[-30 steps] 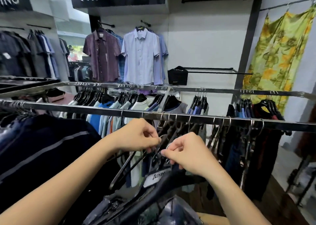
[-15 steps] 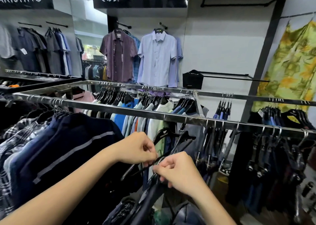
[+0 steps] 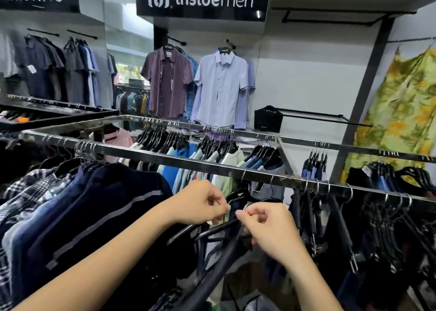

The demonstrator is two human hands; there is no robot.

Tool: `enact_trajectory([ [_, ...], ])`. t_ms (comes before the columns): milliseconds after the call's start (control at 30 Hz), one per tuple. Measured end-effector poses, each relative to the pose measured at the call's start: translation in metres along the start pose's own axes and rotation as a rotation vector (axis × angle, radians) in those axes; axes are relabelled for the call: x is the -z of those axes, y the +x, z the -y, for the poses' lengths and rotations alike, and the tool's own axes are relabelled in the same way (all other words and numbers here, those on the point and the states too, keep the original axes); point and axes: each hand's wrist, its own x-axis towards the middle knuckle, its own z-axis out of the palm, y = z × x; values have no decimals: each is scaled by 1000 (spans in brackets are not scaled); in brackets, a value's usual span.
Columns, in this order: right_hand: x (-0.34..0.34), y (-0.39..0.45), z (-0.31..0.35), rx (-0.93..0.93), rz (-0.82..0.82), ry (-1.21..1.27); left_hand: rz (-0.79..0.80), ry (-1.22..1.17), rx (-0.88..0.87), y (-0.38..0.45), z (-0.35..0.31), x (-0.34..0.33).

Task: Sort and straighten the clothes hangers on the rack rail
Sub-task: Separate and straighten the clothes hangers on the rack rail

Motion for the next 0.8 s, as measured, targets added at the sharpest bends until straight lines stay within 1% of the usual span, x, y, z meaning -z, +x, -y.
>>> enact_trajectory([
  [133, 25, 7, -10, -28, -79, -4, -31, 38, -31, 28, -21, -9],
  [233, 39, 10, -20, -55, -139, -35, -55, 15, -48, 49, -40, -20],
  [367, 54, 7, -33, -121, -186, 37, -95, 47, -55, 78, -58, -38],
  [500, 68, 4, -39, -184, -210, 65, -163, 72, -25, 101, -65, -46],
  [667, 78, -3, -42, -257, -223, 230, -176, 114, 19, 115, -62, -47],
  [800, 76, -6, -42, -287, -212, 270, -192, 101, 45, 117, -56, -45],
])
